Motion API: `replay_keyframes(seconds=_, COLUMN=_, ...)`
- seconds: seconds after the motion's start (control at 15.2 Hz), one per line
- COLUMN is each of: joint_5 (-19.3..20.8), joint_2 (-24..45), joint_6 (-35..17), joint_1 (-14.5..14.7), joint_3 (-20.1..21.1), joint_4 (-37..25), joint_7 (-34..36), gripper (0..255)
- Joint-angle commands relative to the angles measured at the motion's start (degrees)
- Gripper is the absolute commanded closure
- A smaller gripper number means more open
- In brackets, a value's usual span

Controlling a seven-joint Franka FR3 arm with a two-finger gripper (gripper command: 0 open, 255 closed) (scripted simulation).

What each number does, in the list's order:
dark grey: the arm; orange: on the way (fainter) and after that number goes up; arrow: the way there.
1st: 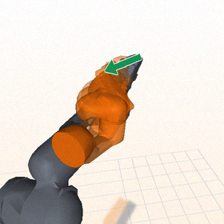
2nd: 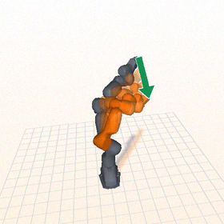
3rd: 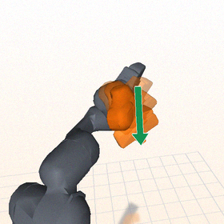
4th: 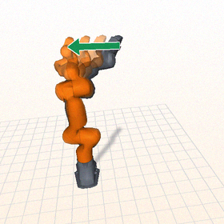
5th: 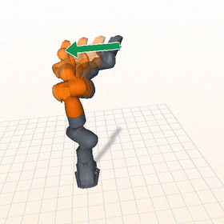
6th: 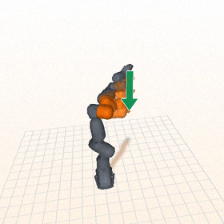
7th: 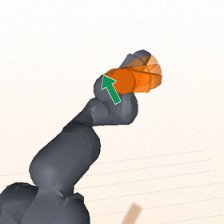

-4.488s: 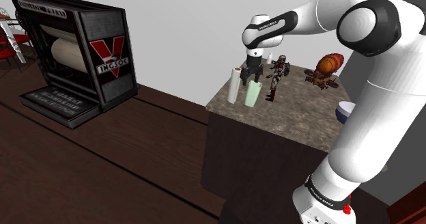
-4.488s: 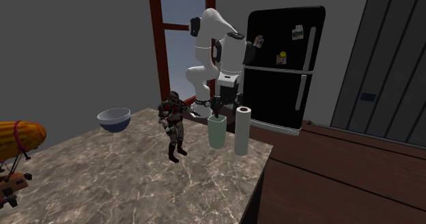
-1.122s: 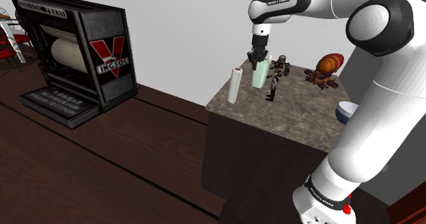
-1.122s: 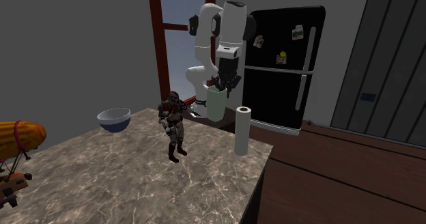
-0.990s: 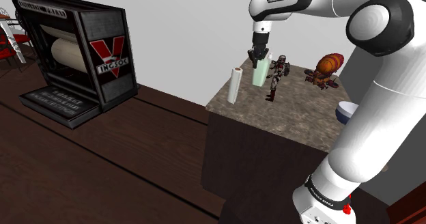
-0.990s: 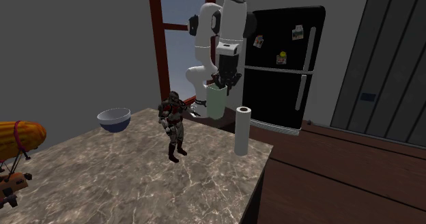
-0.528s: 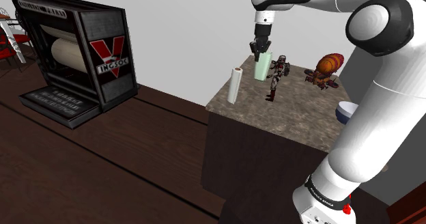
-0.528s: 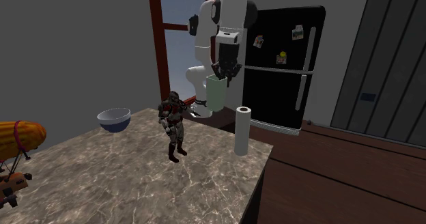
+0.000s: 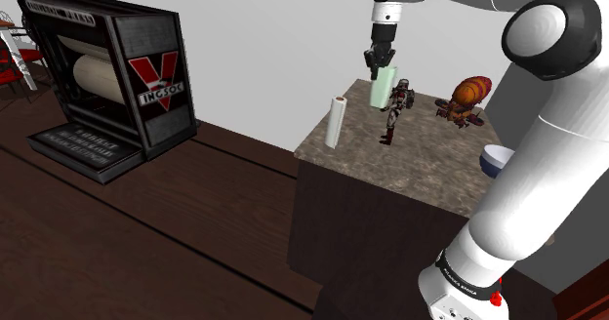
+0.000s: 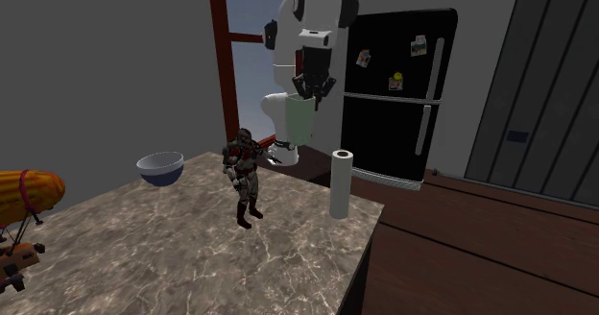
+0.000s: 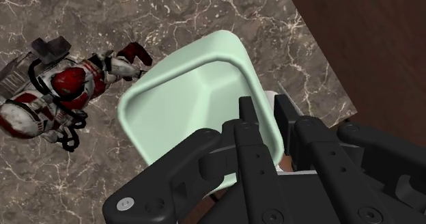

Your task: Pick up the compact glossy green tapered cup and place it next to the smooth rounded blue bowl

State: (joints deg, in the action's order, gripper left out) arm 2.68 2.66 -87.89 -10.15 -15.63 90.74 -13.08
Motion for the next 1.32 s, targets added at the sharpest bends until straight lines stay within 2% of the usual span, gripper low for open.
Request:
replay_keyframes(seconds=0.0, joint_5=1.0, joint_2=-3.3, joint_6=-0.5, joint_1=-0.4, joint_3=-0.4, joint_4=3.6, joint_7=-0.8, gripper=255)
replay_keyframes(seconds=0.59, joint_5=6.6, joint_2=-19.2, joint_6=-2.0, joint_1=-3.8, joint_3=-3.3, joint_4=19.9, joint_7=-5.7, gripper=255)
replay_keyframes(seconds=1.25, joint_5=13.8, joint_2=-33.7, joint_6=-0.1, joint_1=-9.2, joint_3=-7.9, joint_4=30.7, joint_7=-13.5, gripper=255)
